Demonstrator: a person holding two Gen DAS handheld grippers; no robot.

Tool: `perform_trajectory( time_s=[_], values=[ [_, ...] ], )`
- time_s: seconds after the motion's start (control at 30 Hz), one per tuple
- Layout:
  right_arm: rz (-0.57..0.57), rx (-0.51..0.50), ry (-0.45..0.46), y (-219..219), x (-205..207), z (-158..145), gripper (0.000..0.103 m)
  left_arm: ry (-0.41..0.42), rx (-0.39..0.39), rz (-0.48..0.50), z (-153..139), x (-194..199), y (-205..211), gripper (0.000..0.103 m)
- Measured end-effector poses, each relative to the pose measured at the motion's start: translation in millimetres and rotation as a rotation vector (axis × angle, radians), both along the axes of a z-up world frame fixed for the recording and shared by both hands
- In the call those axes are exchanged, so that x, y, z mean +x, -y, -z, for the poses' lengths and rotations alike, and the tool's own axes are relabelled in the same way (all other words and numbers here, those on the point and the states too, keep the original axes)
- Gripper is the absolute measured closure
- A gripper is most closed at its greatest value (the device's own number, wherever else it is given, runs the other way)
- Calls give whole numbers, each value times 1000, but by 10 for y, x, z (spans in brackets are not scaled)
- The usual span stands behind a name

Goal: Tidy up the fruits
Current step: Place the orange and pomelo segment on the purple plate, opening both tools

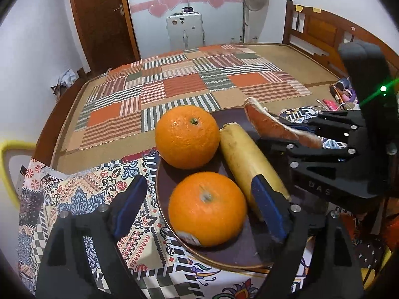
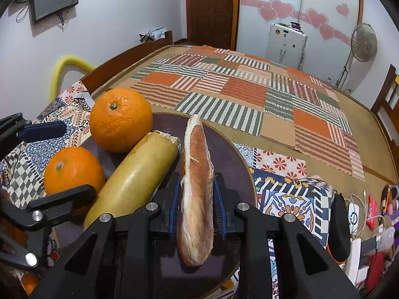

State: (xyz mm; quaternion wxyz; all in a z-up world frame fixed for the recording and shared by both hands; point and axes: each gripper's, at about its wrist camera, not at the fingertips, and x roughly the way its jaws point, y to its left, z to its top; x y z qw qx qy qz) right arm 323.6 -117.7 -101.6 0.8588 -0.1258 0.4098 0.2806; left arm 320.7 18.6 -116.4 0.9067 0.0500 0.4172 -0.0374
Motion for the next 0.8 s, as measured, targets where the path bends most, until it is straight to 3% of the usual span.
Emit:
perform_trajectory(
  time_s=[0.07,0.2,0.53,0.8],
  values=[
    [5,0,17,4,-27,-51,78,5,-3,0,-23,-30,-7,17],
    [12,7,70,37,-127,-203,64,26,-8,-10,-106,-110,-52,17],
    [7,55,172,130,-571,-635,64,82,-27,-55,-399,-491,-189,16],
    [-2,88,210,244,-1058,-807,64,134,-51,-74,-638,-1024,-264,16]
  ],
)
